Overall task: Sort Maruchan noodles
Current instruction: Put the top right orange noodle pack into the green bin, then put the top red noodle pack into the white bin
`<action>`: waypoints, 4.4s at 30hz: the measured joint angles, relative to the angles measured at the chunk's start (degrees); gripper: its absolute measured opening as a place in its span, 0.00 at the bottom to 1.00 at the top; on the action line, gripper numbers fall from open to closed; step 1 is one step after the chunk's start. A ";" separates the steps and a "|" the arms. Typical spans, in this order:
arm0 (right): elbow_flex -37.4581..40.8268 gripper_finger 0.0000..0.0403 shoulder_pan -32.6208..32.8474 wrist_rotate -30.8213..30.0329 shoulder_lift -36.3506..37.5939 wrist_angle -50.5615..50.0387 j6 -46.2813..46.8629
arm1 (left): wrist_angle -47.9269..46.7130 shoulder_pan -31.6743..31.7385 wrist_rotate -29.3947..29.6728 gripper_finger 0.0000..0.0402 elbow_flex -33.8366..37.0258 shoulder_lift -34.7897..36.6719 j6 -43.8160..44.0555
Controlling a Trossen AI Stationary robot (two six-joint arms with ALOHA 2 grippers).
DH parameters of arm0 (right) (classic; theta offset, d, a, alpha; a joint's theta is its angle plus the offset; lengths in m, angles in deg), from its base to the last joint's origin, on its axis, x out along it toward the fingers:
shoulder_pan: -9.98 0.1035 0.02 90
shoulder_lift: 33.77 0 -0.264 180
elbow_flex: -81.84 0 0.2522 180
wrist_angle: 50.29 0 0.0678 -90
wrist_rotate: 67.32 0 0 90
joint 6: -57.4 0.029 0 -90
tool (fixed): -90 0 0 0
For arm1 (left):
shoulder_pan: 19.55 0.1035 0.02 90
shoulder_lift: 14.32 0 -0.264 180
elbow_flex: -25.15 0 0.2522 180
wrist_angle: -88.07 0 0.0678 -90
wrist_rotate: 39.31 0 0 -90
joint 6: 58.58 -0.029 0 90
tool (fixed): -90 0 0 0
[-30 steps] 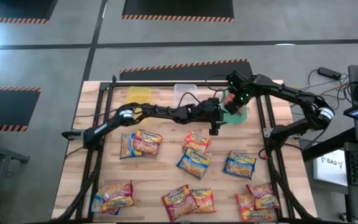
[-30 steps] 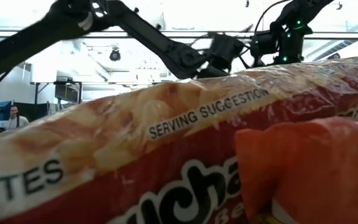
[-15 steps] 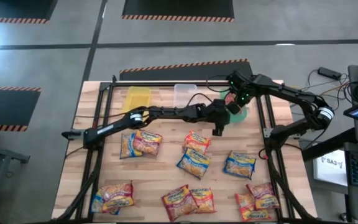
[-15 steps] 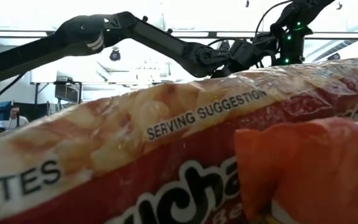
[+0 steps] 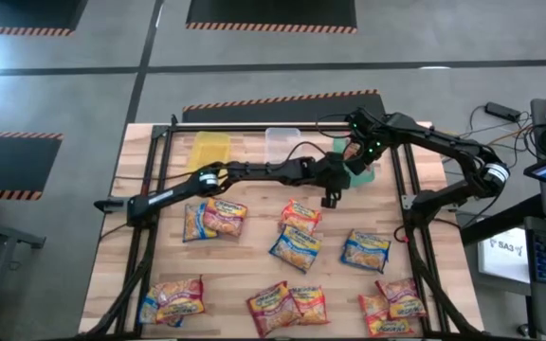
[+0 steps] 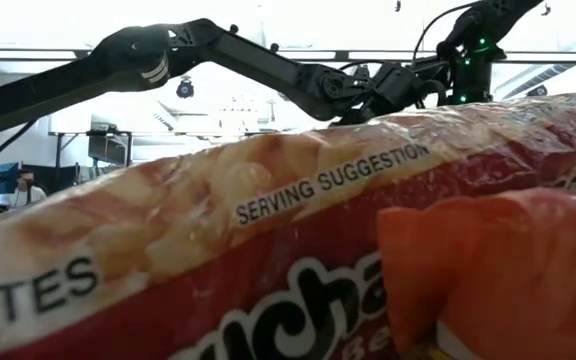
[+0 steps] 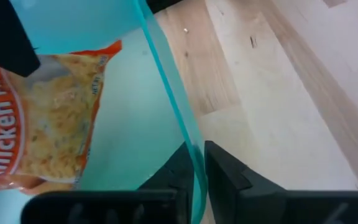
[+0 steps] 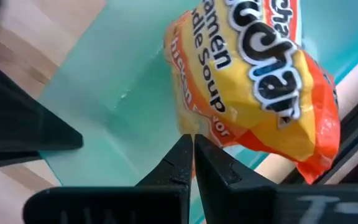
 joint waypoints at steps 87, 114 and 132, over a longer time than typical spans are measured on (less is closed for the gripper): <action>2.96 0.02 -0.51 1.21 3.99 4.07 -6.29 | -2.06 0.19 -1.01 0.40 -1.03 5.19 2.24; 14.23 0.02 7.95 14.36 20.43 8.48 1.97 | -37.17 -7.91 -1.04 0.40 -1.00 10.80 19.99; 15.29 0.02 9.26 14.18 21.03 11.66 5.46 | -50.11 -10.95 11.06 0.40 19.56 30.59 33.08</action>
